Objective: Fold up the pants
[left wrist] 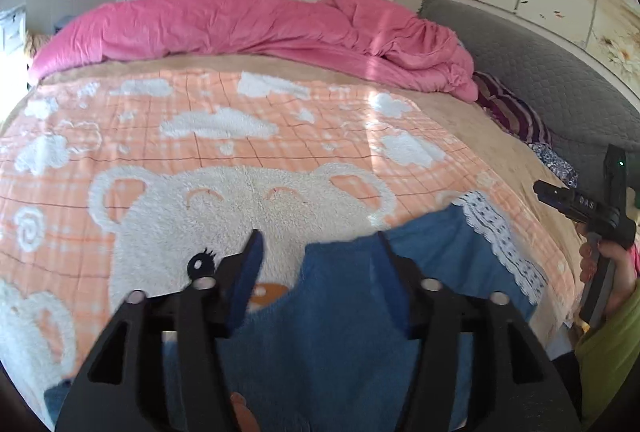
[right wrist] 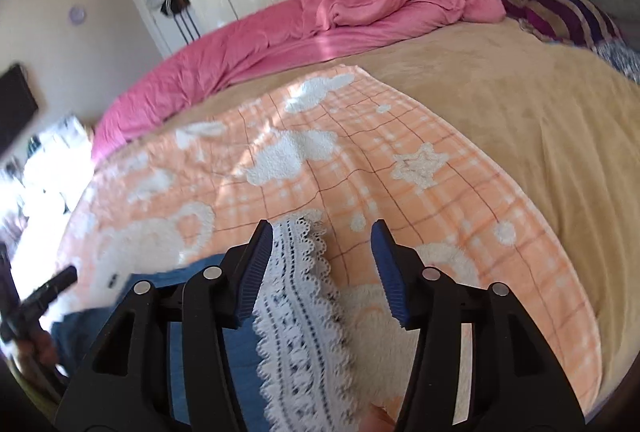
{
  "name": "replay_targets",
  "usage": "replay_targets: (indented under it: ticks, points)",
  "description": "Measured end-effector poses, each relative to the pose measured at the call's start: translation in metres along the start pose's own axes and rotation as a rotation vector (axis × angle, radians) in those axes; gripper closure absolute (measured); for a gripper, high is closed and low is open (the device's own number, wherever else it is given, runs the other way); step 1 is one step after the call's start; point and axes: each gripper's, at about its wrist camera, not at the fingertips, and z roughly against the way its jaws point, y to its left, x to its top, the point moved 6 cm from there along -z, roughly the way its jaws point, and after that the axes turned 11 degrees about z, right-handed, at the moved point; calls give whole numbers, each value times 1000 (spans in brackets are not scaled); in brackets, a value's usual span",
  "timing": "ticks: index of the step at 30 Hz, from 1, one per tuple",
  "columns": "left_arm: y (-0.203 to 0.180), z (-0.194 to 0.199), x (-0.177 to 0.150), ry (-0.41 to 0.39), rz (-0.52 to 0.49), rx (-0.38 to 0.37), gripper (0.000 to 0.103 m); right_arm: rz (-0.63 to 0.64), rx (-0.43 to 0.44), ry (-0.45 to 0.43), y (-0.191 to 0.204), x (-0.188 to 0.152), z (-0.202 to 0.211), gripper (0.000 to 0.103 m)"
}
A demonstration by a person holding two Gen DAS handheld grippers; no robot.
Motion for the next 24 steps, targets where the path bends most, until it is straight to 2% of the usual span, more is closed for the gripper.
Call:
replay_targets:
  ticks: [3,6,8,10,11,13,15,16,20,24]
  points:
    - [-3,20,-17,0,-32,20,40,-1,24,7,6,-20,15,52]
    - [8,46,-28,-25,-57,76,38,-29,32,27,7,-50,27,45]
    - [22,62,-28,-38,-28,92,31,-95,46,59,3,-72,28,45]
    - [40,80,-27,-62,16,109,29,-143,48,103,-2,-87,24,45]
    - [52,88,-25,-78,38,129,28,-166,48,116,-5,-92,23,45]
    - [80,102,-24,-102,78,215,23,-209,66,121,-10,-96,24,44]
    - [106,105,-25,-71,128,276,13,-230,61,130,-15,-100,25,38]
    - [119,105,-27,-54,168,283,12,-240,57,148,-17,-103,22,38]
    - [155,91,-40,31,307,234,12,-236,78,183,-15,-109,19,38]
    - [185,70,-58,67,354,306,9,-253,120,197,-16,-113,20,38]
